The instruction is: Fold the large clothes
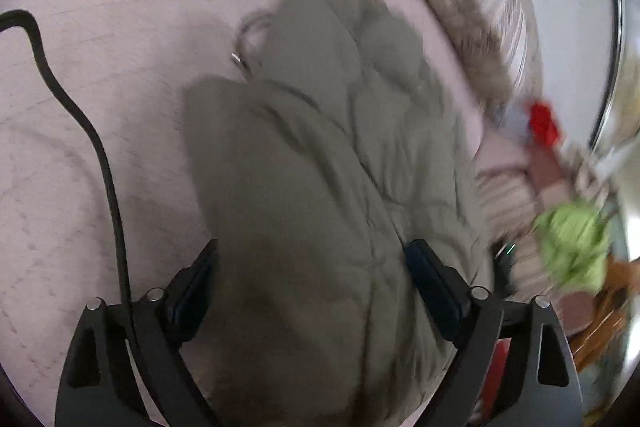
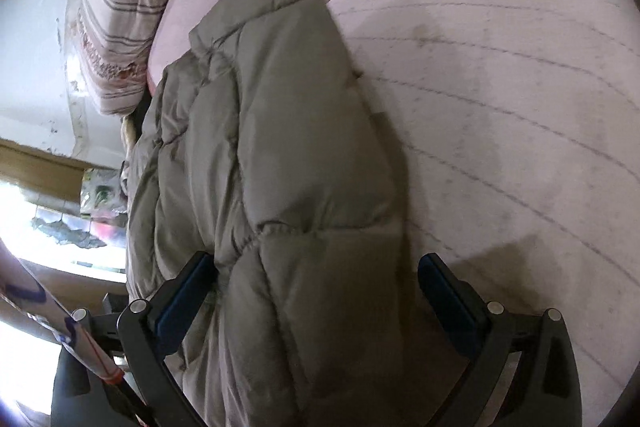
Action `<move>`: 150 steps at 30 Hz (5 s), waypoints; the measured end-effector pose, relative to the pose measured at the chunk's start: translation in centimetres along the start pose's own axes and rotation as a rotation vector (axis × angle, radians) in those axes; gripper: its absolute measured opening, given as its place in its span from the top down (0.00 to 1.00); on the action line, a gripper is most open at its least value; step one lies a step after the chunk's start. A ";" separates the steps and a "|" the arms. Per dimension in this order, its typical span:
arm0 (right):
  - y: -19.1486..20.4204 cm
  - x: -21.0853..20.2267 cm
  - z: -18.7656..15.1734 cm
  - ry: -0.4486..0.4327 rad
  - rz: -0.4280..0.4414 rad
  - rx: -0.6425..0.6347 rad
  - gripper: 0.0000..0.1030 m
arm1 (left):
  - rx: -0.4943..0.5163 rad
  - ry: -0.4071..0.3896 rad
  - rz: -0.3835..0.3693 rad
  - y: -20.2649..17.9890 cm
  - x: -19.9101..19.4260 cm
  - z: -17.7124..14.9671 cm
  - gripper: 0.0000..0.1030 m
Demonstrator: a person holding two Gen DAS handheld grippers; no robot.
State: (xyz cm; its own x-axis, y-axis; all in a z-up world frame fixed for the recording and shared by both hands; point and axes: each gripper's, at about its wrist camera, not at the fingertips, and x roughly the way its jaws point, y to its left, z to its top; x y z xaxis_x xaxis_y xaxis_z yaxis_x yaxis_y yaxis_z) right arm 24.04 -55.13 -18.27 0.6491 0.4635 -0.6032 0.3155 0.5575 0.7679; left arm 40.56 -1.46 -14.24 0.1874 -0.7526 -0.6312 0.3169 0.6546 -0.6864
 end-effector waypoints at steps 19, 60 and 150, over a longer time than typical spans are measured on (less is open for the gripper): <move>4.5 -5.9 -7.2 -0.122 0.023 -0.071 0.45 | 0.063 -0.036 0.223 -6.4 -5.0 -5.0 0.36; 17.3 -0.6 -9.8 -0.504 -0.517 -0.447 0.09 | 0.059 -0.363 0.576 -9.6 -6.1 -3.0 0.18; 16.3 -11.1 -38.4 -0.492 -0.742 -0.523 0.01 | 0.347 -0.431 0.741 -23.6 -14.4 -32.0 0.04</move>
State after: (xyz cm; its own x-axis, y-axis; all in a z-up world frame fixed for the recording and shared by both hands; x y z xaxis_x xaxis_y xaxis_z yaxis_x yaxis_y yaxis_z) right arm -4.64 -24.70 -7.28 0.6622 -0.3867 -0.6418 0.4877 0.8727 -0.0227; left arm 0.61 -3.76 -0.56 0.7610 -0.1567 -0.6295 0.2252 0.9738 0.0299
